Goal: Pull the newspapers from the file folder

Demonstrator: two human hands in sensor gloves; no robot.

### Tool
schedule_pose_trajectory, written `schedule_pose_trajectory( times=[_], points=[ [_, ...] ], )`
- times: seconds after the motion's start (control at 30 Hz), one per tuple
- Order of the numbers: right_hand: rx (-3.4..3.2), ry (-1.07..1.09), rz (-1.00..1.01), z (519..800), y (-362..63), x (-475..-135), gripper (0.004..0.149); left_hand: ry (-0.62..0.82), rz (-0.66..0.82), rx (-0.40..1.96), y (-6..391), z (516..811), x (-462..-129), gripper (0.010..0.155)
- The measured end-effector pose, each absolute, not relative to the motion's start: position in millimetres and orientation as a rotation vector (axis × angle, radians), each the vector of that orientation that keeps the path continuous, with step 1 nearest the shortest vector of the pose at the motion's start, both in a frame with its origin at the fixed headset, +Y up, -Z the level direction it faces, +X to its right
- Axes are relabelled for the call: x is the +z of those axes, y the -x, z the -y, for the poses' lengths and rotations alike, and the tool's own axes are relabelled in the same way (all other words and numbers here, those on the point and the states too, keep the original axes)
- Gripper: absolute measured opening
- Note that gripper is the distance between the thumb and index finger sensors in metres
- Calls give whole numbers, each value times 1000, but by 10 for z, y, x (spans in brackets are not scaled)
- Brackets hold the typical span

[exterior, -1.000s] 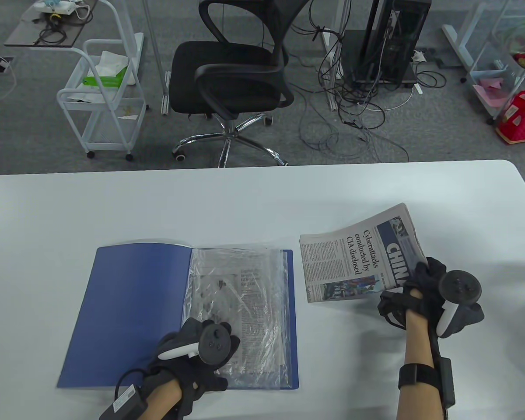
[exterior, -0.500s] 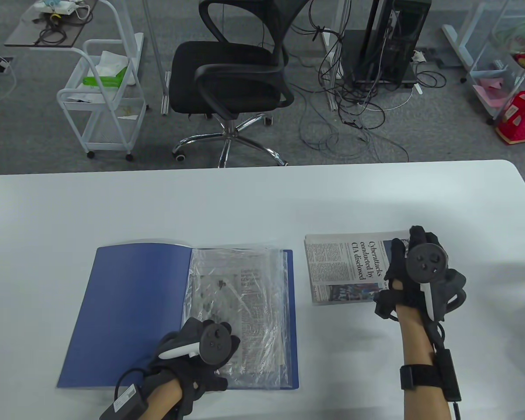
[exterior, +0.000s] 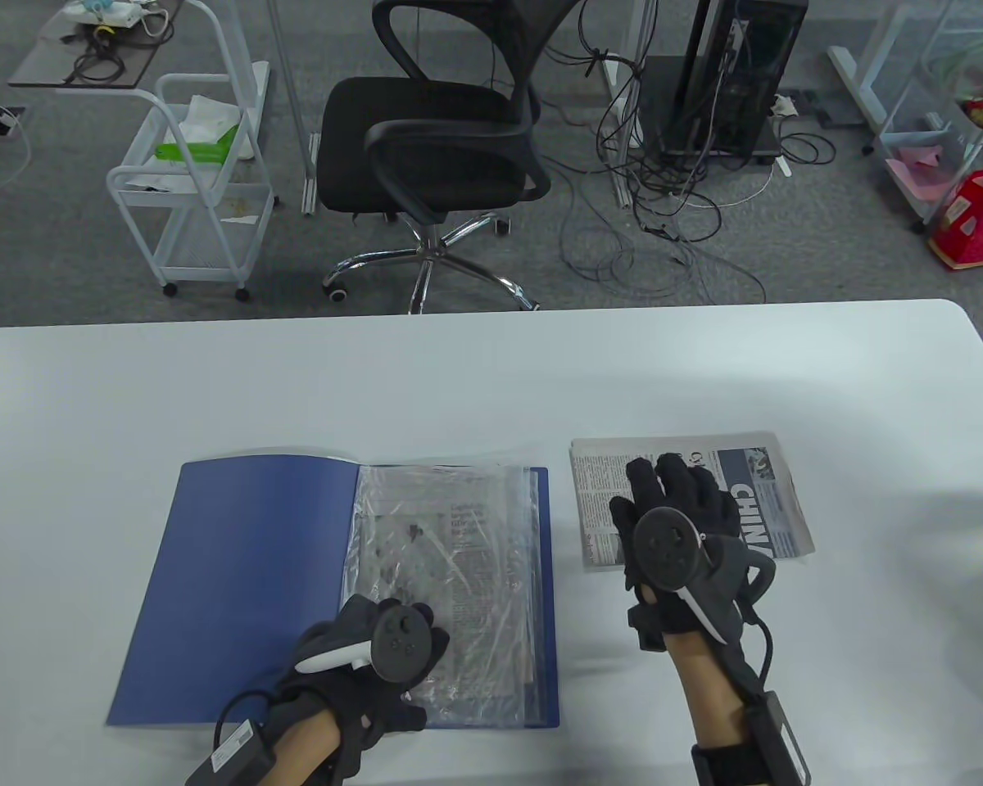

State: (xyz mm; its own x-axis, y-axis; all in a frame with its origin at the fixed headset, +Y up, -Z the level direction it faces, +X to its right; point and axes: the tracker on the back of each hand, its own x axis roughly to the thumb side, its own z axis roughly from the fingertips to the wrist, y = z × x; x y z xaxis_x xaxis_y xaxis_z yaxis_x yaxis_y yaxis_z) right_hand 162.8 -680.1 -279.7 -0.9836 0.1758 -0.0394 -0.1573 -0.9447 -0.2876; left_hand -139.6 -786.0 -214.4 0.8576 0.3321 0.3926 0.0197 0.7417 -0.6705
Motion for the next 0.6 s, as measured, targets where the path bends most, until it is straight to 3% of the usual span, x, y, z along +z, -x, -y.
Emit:
schedule_pose_trajectory(
  times=[0.1,0.23,0.43,0.6],
  points=[
    [2998,67,393,7074,-1600,-2798,57,720,523,184,1401,7863,-2143,84],
    [3050,65,324,7206,-1588,-2828,58,718,523,188,1403,7865,-2142,84],
    [2992,57,301,7217,-1579,-2830,57,712,527,197,1409,7840,-2148,84],
    [2954,64,367,7129,-1625,-2813,57,581,491,288,1309,7546,-2226,84]
  ],
)
